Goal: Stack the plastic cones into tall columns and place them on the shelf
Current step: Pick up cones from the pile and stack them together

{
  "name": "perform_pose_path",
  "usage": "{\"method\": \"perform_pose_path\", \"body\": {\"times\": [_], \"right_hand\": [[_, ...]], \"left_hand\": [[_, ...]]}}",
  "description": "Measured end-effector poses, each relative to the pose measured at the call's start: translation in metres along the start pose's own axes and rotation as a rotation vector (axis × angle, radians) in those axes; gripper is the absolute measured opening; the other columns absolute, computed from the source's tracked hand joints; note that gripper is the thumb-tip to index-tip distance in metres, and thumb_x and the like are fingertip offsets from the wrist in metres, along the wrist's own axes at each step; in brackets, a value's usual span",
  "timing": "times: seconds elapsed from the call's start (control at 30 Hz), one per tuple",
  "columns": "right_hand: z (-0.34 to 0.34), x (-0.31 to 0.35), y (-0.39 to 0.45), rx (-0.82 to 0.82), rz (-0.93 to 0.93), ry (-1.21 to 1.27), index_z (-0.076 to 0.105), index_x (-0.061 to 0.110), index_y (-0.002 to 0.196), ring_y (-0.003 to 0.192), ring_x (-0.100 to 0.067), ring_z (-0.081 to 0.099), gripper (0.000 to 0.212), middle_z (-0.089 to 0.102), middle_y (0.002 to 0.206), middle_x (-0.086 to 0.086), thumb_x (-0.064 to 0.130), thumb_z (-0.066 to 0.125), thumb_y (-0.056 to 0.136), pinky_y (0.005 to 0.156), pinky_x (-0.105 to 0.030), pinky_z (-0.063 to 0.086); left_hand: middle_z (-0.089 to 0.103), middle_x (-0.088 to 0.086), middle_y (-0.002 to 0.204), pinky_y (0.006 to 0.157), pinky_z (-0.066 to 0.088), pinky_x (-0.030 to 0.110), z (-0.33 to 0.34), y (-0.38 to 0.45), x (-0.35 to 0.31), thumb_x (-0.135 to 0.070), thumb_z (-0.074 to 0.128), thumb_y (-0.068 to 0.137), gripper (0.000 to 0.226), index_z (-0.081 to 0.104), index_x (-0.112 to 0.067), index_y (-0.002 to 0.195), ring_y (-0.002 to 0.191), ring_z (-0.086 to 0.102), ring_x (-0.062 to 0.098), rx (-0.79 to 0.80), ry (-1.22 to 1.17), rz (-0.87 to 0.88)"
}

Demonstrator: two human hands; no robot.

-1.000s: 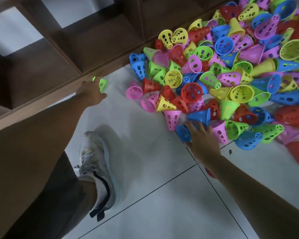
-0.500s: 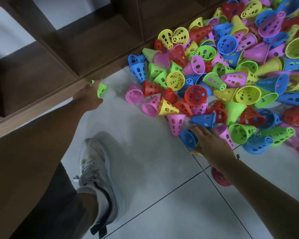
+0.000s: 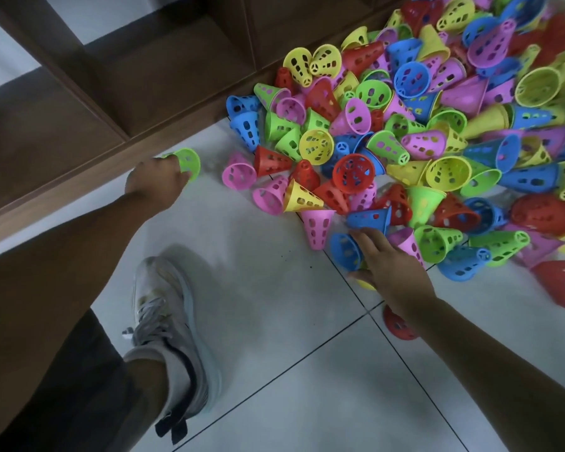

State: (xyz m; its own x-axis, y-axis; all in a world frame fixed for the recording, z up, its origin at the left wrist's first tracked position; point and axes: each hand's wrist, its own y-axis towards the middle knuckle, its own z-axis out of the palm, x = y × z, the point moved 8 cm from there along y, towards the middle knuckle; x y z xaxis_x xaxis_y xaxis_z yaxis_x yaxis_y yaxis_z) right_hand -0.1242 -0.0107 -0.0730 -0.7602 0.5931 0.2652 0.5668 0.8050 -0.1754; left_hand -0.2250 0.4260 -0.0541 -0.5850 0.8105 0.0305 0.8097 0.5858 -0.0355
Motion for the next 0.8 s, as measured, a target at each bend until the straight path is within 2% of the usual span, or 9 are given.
{"method": "perform_pose_path", "body": {"times": [0.1, 0.17, 0.27, 0.37, 0.43, 0.5, 0.57, 0.7, 0.8], "right_hand": [[-0.018, -0.001, -0.005, -0.05, 0.017, 0.052, 0.048, 0.013, 0.142, 0.083, -0.035, 0.071, 0.078, 0.053, 0.139, -0.008, 0.045, 0.08, 0.078, 0.056, -0.042, 0.06], [-0.032, -0.002, -0.01, -0.077, 0.043, 0.068, 0.045, 0.017, 0.144, 0.086, -0.033, 0.071, 0.077, 0.05, 0.141, -0.005, 0.046, 0.077, 0.081, 0.062, -0.042, 0.06], [-0.054, -0.005, -0.02, -0.099, 0.106, 0.124, 0.042, 0.021, 0.146, 0.09, -0.035, 0.069, 0.075, 0.045, 0.143, -0.001, 0.048, 0.074, 0.084, 0.068, -0.044, 0.059], [-0.076, -0.013, -0.036, -0.152, 0.153, 0.259, 0.041, 0.029, 0.144, 0.095, -0.037, 0.067, 0.076, 0.045, 0.142, 0.005, 0.049, 0.077, 0.08, 0.071, -0.047, 0.058], [-0.091, -0.021, -0.051, -0.2, 0.197, 0.343, 0.043, 0.028, 0.144, 0.1, -0.035, 0.065, 0.076, 0.046, 0.14, 0.005, 0.044, 0.08, 0.079, 0.076, -0.044, 0.056], [-0.104, -0.029, -0.067, -0.245, 0.236, 0.368, 0.045, 0.026, 0.145, 0.102, -0.032, 0.064, 0.077, 0.048, 0.138, 0.004, 0.041, 0.082, 0.079, 0.076, -0.04, 0.053], [-0.113, -0.038, -0.085, -0.281, 0.267, 0.395, 0.045, 0.026, 0.146, 0.102, -0.029, 0.064, 0.08, 0.049, 0.136, 0.004, 0.043, 0.082, 0.077, 0.079, -0.039, 0.051], [-0.119, -0.055, -0.119, -0.325, 0.318, 0.46, 0.047, 0.028, 0.144, 0.105, -0.023, 0.063, 0.079, 0.05, 0.135, 0.007, 0.046, 0.083, 0.075, 0.081, -0.037, 0.053], [-0.118, -0.067, -0.14, -0.325, 0.382, 0.505, 0.049, 0.03, 0.141, 0.095, -0.012, 0.056, 0.077, 0.051, 0.128, 0.01, 0.038, 0.086, 0.075, 0.073, -0.028, 0.047]], "left_hand": [[0.066, 0.028, 0.076, 0.066, 0.051, 0.047, -0.021, -0.012, -0.024, -0.036, 0.058, 0.099, 0.033, 0.064, -0.006, 0.087, 0.072, 0.063, 0.05, -0.084, -0.043, 0.136], [0.067, 0.023, 0.073, 0.061, 0.051, 0.044, -0.036, -0.024, -0.042, -0.042, 0.05, 0.099, 0.037, 0.063, -0.01, 0.086, 0.068, 0.063, 0.047, -0.096, -0.092, 0.211], [0.074, 0.013, 0.085, 0.062, 0.051, 0.04, -0.062, -0.047, -0.08, -0.049, 0.04, 0.093, 0.044, 0.069, -0.017, 0.098, 0.075, 0.067, 0.043, -0.083, -0.167, 0.308], [0.076, 0.01, 0.097, 0.067, 0.056, 0.04, -0.09, -0.076, -0.129, -0.051, 0.041, 0.094, 0.048, 0.071, -0.018, 0.11, 0.085, 0.07, 0.037, -0.093, -0.212, 0.431], [0.076, 0.009, 0.106, 0.07, 0.056, 0.038, -0.102, -0.097, -0.165, -0.048, 0.048, 0.098, 0.044, 0.07, -0.017, 0.121, 0.09, 0.072, 0.032, -0.089, -0.212, 0.546], [0.074, 0.008, 0.116, 0.071, 0.058, 0.037, -0.104, -0.119, -0.2, -0.042, 0.054, 0.1, 0.041, 0.066, -0.016, 0.129, 0.095, 0.073, 0.028, -0.083, -0.216, 0.66], [0.07, 0.003, 0.126, 0.072, 0.061, 0.039, -0.101, -0.14, -0.231, -0.046, 0.05, 0.1, 0.047, 0.062, -0.018, 0.135, 0.103, 0.071, 0.025, -0.059, -0.236, 0.723], [0.067, 0.001, 0.13, 0.073, 0.061, 0.036, -0.091, -0.184, -0.283, -0.055, 0.045, 0.094, 0.057, 0.054, -0.023, 0.14, 0.107, 0.069, 0.024, -0.052, -0.25, 0.826], [0.051, -0.006, 0.15, 0.08, 0.059, 0.039, -0.068, -0.208, -0.312, -0.058, 0.046, 0.096, 0.065, 0.03, -0.03, 0.153, 0.123, 0.058, 0.023, 0.102, -0.192, 0.832]]}}
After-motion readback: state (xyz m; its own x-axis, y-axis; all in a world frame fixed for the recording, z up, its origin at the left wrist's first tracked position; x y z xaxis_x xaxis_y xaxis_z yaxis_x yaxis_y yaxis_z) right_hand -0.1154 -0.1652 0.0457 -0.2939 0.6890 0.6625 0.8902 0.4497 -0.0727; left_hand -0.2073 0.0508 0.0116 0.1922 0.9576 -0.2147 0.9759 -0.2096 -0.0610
